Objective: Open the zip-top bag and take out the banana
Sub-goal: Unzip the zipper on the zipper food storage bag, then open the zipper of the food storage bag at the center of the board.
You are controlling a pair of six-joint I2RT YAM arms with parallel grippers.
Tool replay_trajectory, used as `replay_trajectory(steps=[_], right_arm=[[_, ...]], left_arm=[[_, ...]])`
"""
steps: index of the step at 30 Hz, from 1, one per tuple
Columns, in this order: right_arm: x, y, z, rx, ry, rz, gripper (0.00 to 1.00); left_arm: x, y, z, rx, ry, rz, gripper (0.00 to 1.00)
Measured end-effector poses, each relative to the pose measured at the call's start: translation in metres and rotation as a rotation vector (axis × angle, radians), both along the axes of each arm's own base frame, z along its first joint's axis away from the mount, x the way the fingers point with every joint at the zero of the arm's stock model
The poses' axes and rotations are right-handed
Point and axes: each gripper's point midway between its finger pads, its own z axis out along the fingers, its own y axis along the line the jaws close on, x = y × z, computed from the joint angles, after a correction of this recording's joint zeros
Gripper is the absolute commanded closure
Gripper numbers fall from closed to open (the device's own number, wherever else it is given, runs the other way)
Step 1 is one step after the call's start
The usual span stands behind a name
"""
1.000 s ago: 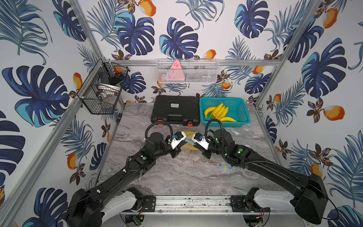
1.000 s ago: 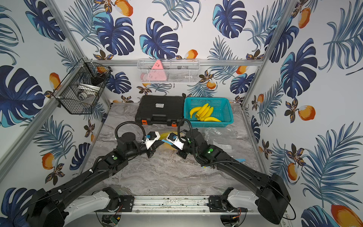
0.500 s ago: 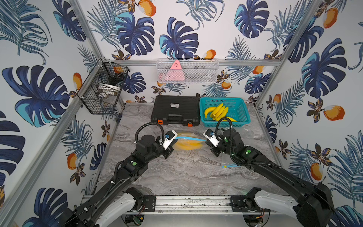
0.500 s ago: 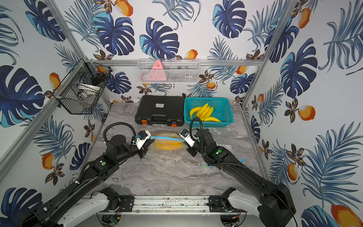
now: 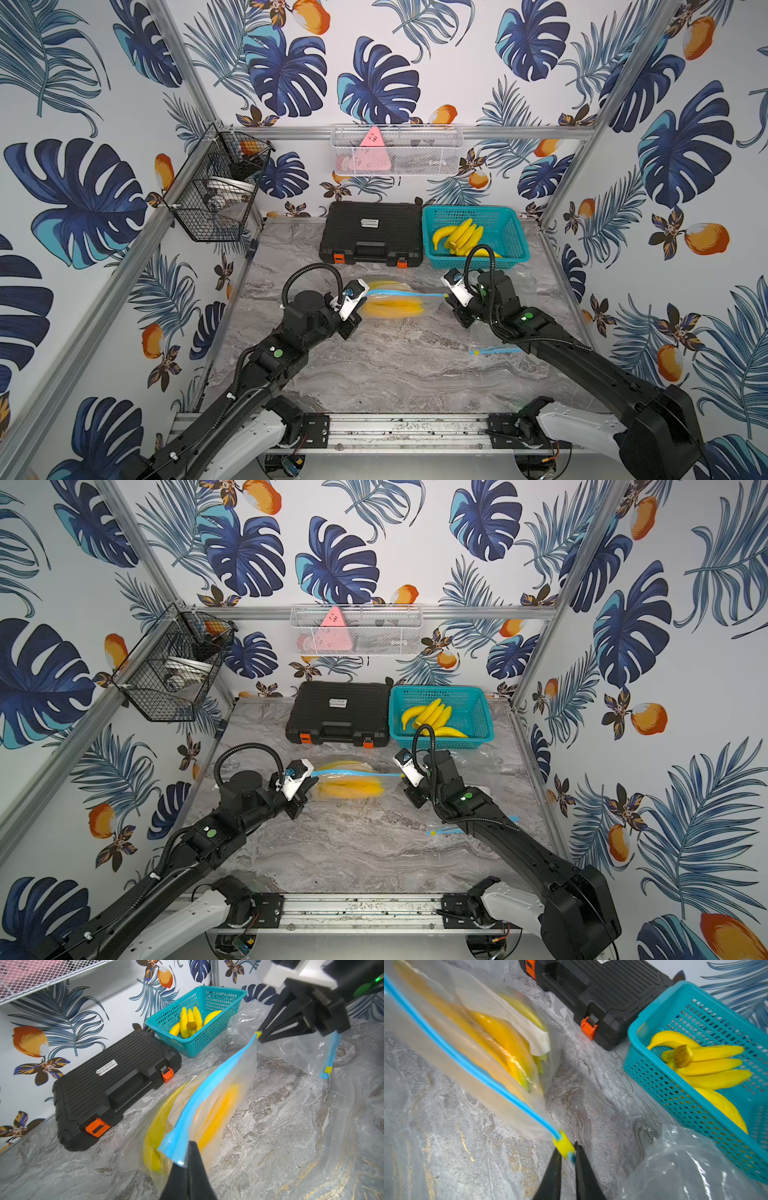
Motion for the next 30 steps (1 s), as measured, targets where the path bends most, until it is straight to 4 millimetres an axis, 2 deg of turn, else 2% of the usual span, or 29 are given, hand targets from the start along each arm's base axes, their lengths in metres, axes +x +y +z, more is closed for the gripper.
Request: replay_trajectory(steps=[1, 2, 4, 7, 13, 16, 22, 27, 30], right_arm=[[0.001, -0.002, 0.001, -0.002, 0.002, -0.009, 0.75], [0.0, -0.002, 0.003, 0.0, 0.008, -0.005, 0.68], [-0.003, 0.005, 0.009, 0.026, 0.025, 0.019, 0.44], [-0.008, 0.013, 0.022, 0.092, 0.04, 0.044, 0.37], [-0.03, 0.037, 0.042, 0.256, 0.11, 0.131, 0.32], [-0.036, 0.054, 0.041, 0.287, 0.162, 0.188, 0.32], [-0.042, 0.086, 0.027, 0.283, 0.248, 0.277, 0.33], [-0.044, 0.094, 0.029, 0.291, 0.245, 0.311, 0.33], [-0.045, 0.092, 0.022, 0.278, 0.247, 0.309, 0.33]], left_arm=[[0.001, 0.001, 0.001, 0.001, -0.003, 0.008, 1.0], [0.001, 0.001, 0.0, 0.002, -0.002, 0.008, 1.0], [0.001, 0.0, 0.0, 0.0, -0.001, 0.003, 1.0], [0.001, -0.004, -0.003, -0.017, 0.024, -0.008, 1.0], [0.002, -0.016, -0.006, -0.058, 0.065, -0.057, 1.0], [0.0, -0.019, -0.008, -0.076, 0.075, -0.068, 1.0], [-0.005, -0.019, -0.007, -0.085, 0.071, -0.083, 1.0], [-0.005, -0.02, -0.008, -0.085, 0.073, -0.085, 1.0], [-0.005, -0.02, -0.008, -0.087, 0.072, -0.088, 1.0]])
